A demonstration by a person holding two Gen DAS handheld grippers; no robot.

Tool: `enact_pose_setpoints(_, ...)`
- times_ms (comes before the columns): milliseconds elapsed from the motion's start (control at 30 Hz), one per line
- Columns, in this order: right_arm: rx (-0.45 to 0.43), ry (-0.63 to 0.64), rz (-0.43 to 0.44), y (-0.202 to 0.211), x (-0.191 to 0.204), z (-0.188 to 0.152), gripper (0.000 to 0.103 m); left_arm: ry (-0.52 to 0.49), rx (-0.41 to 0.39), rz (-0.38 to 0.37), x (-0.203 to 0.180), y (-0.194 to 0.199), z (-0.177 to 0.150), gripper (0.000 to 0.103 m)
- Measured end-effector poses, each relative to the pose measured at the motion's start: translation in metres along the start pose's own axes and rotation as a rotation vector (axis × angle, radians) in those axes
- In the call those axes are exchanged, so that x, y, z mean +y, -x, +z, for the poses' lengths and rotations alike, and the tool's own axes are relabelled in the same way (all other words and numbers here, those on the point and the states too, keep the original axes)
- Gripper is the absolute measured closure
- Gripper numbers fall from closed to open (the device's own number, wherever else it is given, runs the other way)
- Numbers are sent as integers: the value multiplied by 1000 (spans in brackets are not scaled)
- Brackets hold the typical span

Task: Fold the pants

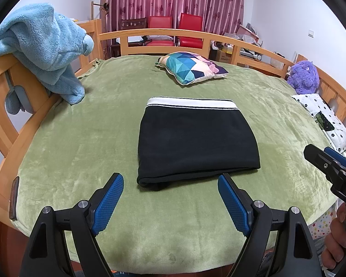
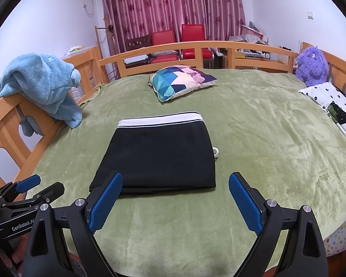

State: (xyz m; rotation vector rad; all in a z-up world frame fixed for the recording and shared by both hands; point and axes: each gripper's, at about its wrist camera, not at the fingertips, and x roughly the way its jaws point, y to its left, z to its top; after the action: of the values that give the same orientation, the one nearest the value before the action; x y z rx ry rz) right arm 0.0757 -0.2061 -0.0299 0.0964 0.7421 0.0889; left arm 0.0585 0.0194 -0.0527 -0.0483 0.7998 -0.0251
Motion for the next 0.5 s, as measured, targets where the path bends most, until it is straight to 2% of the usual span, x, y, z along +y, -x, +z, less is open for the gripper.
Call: enact_pose_setpoints(500,2,-11,-4,2,0,1,11,5,-3,-2,-1,2,-1,20)
